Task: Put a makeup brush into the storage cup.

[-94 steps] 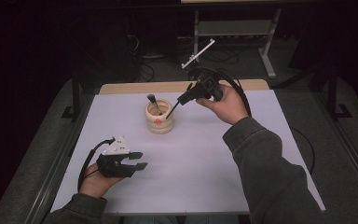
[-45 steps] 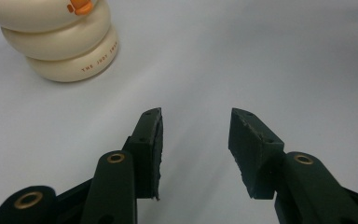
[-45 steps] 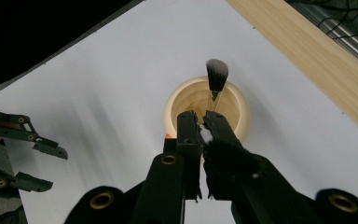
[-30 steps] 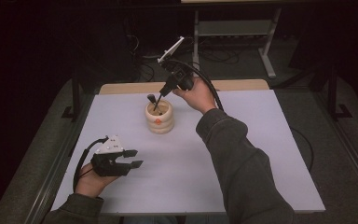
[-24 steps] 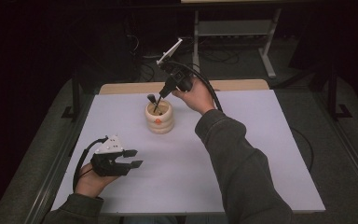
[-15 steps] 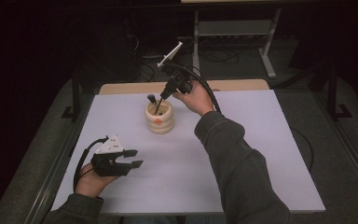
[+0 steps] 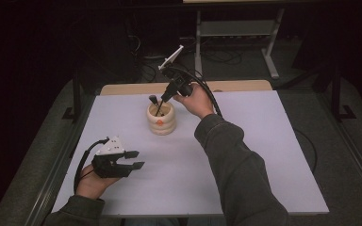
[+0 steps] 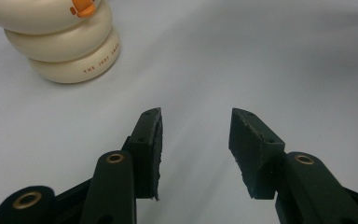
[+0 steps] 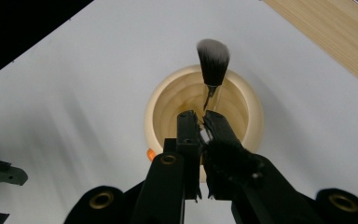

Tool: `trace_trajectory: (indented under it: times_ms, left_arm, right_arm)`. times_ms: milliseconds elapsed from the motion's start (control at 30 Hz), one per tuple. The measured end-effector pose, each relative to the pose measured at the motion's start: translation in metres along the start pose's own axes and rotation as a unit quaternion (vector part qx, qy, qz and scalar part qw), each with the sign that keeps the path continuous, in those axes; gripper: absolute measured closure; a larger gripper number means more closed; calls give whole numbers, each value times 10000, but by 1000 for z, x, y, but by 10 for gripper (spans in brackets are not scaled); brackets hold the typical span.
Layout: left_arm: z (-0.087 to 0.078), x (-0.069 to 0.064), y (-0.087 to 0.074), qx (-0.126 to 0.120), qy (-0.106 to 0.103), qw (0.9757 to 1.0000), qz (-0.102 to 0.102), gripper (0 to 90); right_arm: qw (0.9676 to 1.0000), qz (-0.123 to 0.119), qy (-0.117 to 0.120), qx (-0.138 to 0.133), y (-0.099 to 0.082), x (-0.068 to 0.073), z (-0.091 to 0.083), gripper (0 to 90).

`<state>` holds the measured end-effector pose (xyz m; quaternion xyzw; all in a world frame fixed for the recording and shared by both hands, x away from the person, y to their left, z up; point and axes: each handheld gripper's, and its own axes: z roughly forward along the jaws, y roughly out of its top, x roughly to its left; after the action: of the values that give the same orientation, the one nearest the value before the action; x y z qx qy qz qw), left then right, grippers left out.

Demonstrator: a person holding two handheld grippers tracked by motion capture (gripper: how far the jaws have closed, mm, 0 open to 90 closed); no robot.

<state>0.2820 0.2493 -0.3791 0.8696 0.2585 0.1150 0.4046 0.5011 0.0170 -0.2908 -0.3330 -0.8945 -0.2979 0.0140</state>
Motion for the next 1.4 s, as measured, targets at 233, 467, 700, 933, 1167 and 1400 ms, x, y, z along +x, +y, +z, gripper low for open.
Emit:
trace_trajectory:
  times_ms: [233, 467, 700, 933, 1167, 1400]
  left_arm:
    - [-1, 1, 0, -11, -3, 10000, 38, 542]
    - [-1, 1, 0, 5, 2, 10000, 37, 543]
    - [0, 1, -1, -27, -36, 10000, 26, 543]
    - [0, 1, -1, -13, -34, 10000, -3, 543]
    - [0, 1, -1, -15, -14, 10000, -7, 545]
    - [3, 3, -3, 76, -44, 10000, 35, 542]
  right_arm:
    - [10000, 55, -15, -13, -1, -2, 5, 841]
    - [9999, 108, -8, -50, -3, -3, 7, 842]
    - [9998, 165, 4, -63, -6, -6, 11, 840]
    - [9998, 199, 6, -59, -7, -8, 16, 838]
    - [9994, 278, 158, -131, -11, -10, 21, 767]
    - [9985, 457, 125, -272, -20, -21, 17, 608]
